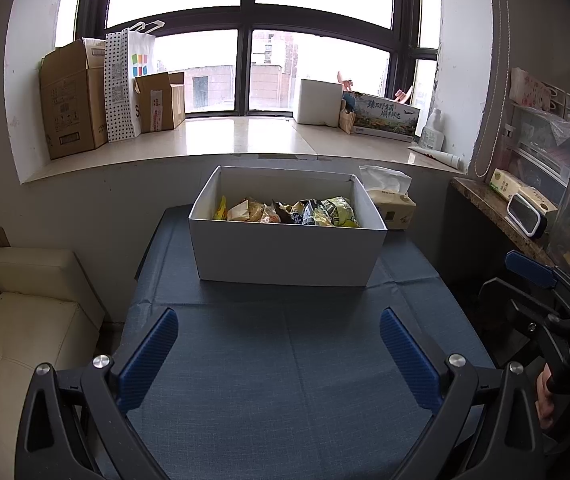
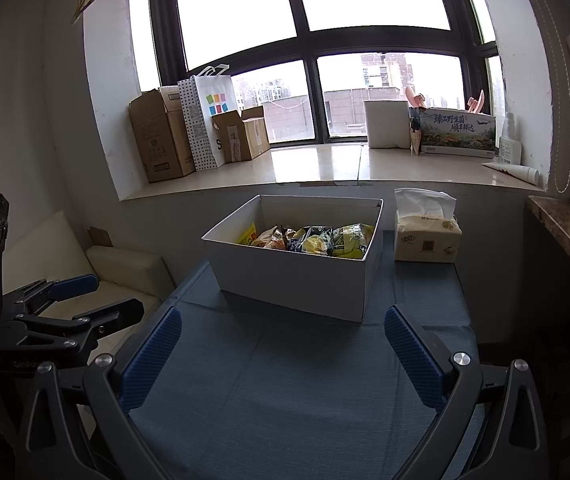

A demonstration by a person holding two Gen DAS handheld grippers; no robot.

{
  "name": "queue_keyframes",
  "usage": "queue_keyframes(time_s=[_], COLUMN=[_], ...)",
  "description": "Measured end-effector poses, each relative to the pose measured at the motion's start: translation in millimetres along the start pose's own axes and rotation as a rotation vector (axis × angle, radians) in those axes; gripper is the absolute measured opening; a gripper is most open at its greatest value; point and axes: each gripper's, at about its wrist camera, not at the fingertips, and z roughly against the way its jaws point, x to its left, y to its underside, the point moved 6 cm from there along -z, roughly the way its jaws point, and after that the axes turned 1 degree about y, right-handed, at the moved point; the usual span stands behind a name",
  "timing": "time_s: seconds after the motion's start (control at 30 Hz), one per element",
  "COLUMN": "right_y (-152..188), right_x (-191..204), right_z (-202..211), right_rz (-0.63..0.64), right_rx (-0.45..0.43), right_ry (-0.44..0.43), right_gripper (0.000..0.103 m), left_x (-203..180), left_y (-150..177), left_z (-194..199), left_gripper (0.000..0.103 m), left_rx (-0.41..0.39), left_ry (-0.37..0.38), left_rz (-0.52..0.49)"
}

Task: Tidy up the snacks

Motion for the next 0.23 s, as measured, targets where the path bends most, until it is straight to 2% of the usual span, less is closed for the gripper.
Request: queue_keyframes(time_s=[0.23], right_y=[1.3], right_x=[0.7], right_z=[-0.8], right_rz=[-0.001], right_rx=[0.002], right_ry=[0.000], right_gripper=[0.103], left_x=[-3.1], left_y=[0.0], left_z=[0.7], left_gripper=[0.103], left_rx=[-0.009], left_ry=[-0.005], left_rz=[-0.015])
